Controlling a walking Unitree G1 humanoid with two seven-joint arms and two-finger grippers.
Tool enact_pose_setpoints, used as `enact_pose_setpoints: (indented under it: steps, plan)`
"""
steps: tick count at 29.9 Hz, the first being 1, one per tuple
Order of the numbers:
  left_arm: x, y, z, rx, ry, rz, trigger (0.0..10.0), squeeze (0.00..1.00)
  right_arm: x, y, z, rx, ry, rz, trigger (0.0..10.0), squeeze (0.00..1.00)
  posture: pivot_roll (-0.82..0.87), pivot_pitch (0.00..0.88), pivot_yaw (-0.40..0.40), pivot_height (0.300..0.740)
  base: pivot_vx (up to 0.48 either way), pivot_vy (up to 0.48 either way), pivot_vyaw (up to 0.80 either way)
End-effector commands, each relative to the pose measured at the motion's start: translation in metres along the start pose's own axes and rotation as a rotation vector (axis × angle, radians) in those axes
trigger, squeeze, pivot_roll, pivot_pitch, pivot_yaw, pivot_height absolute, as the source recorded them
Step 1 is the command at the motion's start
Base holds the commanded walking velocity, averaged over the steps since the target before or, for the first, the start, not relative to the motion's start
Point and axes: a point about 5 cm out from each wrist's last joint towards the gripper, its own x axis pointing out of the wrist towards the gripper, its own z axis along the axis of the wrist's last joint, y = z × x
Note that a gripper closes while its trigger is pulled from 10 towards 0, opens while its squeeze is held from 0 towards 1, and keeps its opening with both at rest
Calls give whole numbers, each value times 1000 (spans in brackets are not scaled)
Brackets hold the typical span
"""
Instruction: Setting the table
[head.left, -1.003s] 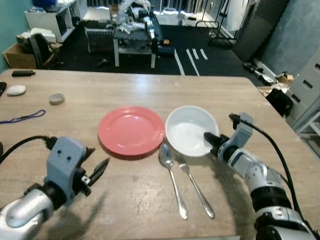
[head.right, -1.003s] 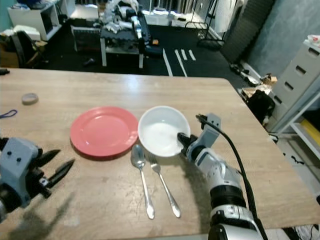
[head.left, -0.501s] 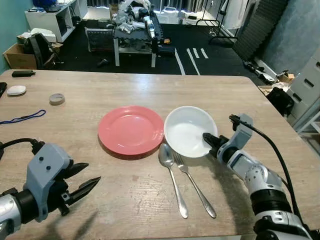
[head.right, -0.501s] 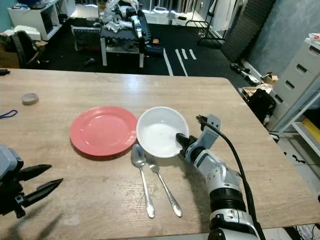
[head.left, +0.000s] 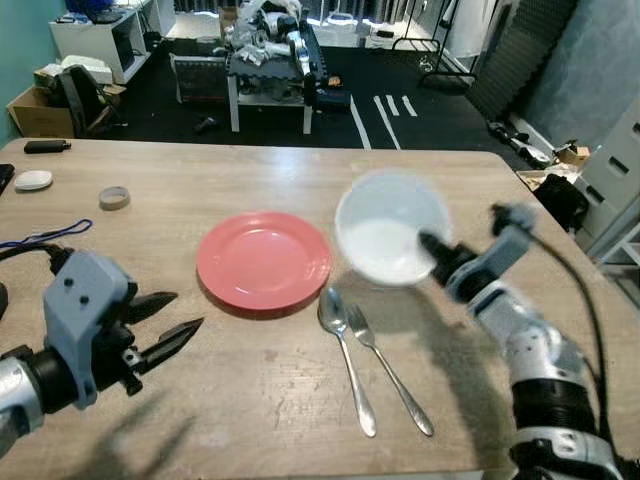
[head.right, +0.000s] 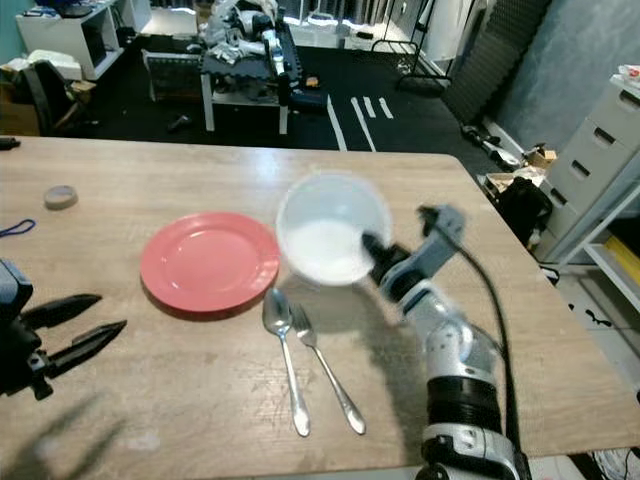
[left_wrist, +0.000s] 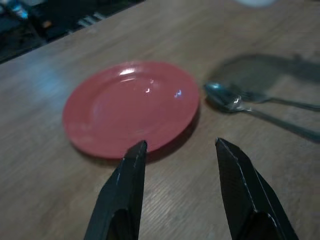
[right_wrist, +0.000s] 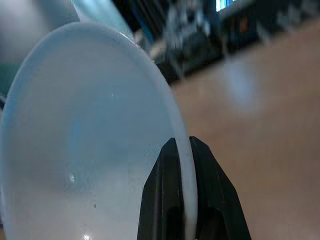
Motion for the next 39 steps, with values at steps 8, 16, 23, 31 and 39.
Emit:
enact_pose_setpoints:
  steps: [8, 16, 23, 31, 39]
  plan:
    - [49, -8, 8, -51, -125, 202, 10000, 0, -39, 16, 5, -243, -111, -71, 10000, 0, 96, 188, 33, 740, 0, 0, 0]
    - [53, -14, -25, -124, -46, 426, 10000, 0, -73, 19, -39, -230, 21, -141, 10000, 0, 80, 168, 44, 740, 0, 0, 0]
    - [49, -30, -42, -162, 16, 437, 10000, 0, -80, 15, -55, -181, 30, -229, 10000, 0, 97, 154, 44, 740, 0, 0, 0]
    - [55, -27, -50, -185, 18, 530, 10000, 0, -79, 14, -52, -198, 14, -249, 10000, 0, 85, 141, 44, 740, 0, 0, 0]
    - [56, -27, -53, -187, 26, 553, 10000, 0, -81, 11, -55, -206, 24, -264, 10000, 0, 82, 138, 45, 740, -34, 0, 0]
